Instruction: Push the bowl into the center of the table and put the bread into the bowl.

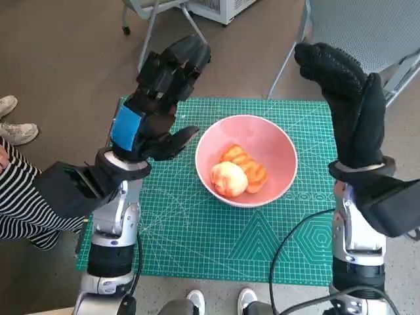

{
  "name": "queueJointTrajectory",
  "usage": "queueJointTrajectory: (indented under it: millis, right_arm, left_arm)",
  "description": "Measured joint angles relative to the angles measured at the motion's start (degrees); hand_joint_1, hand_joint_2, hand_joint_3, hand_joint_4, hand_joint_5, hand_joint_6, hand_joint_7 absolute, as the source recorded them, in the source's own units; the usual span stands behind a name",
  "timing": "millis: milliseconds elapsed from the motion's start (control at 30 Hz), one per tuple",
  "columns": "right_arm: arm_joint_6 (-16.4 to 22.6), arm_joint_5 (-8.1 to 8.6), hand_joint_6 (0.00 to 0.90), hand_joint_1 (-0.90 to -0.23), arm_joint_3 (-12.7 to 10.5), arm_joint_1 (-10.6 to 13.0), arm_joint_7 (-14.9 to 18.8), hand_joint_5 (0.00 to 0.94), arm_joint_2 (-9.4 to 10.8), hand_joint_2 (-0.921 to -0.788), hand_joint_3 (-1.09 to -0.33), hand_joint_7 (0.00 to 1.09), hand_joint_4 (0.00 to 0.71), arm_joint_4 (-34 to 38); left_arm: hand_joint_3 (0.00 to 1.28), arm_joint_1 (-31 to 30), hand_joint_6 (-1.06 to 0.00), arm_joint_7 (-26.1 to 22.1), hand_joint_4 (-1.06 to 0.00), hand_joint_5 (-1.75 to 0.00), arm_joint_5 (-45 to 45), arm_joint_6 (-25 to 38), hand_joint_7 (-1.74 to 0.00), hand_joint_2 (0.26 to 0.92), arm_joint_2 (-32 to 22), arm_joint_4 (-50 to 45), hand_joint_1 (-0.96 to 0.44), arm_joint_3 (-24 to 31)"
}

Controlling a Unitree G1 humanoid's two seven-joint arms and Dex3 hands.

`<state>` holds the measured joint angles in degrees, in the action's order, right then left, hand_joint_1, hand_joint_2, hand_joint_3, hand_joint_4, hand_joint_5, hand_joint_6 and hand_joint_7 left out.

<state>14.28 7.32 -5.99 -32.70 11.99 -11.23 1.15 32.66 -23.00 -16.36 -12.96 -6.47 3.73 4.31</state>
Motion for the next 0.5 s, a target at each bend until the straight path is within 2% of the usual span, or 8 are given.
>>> queueJointTrajectory:
  millis: [167,367,500]
  right_arm:
    - [0.0,0.0,0.068,-0.732,0.0,0.1,0.0,0.003,0.1,-0.921,-0.736,0.55,0.217,0.0]
    - [0.0,-0.3,0.069,-0.725,0.2,0.1,0.0,0.002,0.3,-0.921,-0.731,0.55,0.216,0.1]
    - [0.0,-0.45,0.072,-0.721,0.2,0.1,-0.2,0.001,0.4,-0.921,-0.73,0.55,0.215,0.1]
  left_arm:
    - [0.28,0.0,0.0,0.0,-0.16,-0.01,-0.1,0.7,-0.68,0.92,0.0,-0.1,-0.47,0.2]
    - [0.34,-0.3,0.0,1.8,-0.2,-0.03,1.0,0.8,-0.75,0.92,0.0,-0.6,-0.26,0.2]
    - [0.36,-0.6,0.0,2.5,-0.21,-0.04,2.6,0.6,-0.76,0.92,-0.1,-0.7,-0.22,0.0]
